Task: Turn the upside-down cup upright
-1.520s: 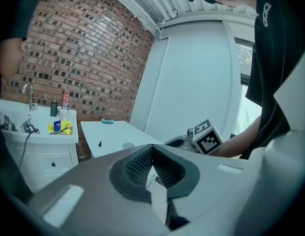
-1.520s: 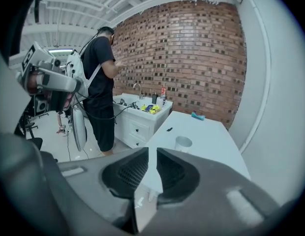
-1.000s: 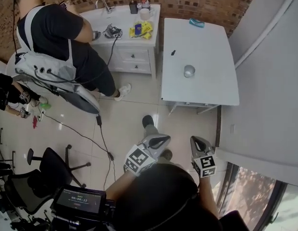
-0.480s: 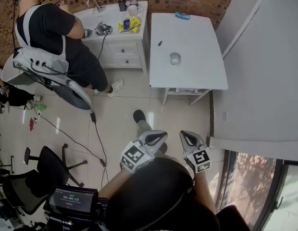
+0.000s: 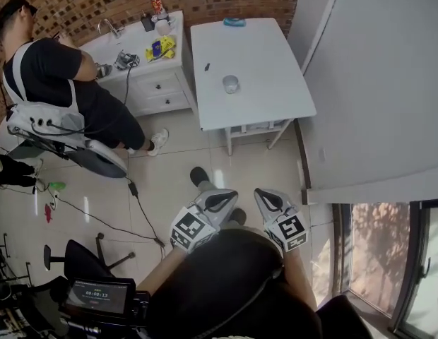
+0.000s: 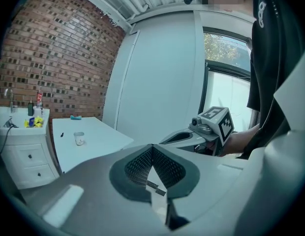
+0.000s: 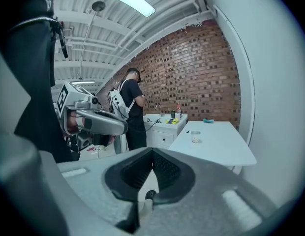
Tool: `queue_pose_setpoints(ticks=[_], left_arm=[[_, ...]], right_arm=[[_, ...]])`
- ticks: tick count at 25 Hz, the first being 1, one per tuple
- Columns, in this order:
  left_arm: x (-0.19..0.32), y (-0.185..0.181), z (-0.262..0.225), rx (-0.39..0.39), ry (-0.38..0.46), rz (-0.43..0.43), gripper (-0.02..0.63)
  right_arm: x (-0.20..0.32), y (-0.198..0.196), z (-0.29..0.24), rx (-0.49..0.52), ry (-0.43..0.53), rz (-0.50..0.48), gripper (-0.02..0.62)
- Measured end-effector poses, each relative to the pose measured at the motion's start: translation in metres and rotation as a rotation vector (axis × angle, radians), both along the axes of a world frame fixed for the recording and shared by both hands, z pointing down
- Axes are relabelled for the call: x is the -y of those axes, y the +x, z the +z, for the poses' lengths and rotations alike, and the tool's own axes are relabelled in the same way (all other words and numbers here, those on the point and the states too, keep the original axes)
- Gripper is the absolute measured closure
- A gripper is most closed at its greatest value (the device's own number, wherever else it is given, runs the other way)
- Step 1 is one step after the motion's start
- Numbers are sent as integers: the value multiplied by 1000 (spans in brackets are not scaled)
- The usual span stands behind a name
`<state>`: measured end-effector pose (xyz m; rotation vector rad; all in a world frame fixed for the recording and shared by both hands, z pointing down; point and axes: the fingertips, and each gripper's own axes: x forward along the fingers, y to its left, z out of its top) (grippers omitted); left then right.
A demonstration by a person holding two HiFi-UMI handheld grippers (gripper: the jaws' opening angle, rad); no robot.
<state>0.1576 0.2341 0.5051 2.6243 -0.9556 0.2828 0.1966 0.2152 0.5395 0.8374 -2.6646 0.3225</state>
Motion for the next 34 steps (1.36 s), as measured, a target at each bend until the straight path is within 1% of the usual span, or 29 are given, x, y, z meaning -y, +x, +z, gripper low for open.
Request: queue_pose_setpoints(ticks=[6, 15, 18, 25, 29, 34], left_arm=[[1, 3, -1, 4, 5, 0, 591], [6, 13, 3, 7, 5, -12, 591], [6, 12, 3, 12, 2, -16, 591], [6, 13, 1, 8, -13, -21, 591], [6, 12, 3, 10, -2, -19, 591], [1, 7, -1, 14, -36, -1, 591]], right_arm=[[-5, 1, -8, 3, 20, -42, 603], [7, 4, -19, 1, 48, -79, 603], [7, 2, -21, -2, 51, -92, 603], [4, 3, -20, -22, 34, -97, 603], [5, 3, -19, -21, 29, -95, 603], [4, -4, -24, -24, 27, -94, 603]])
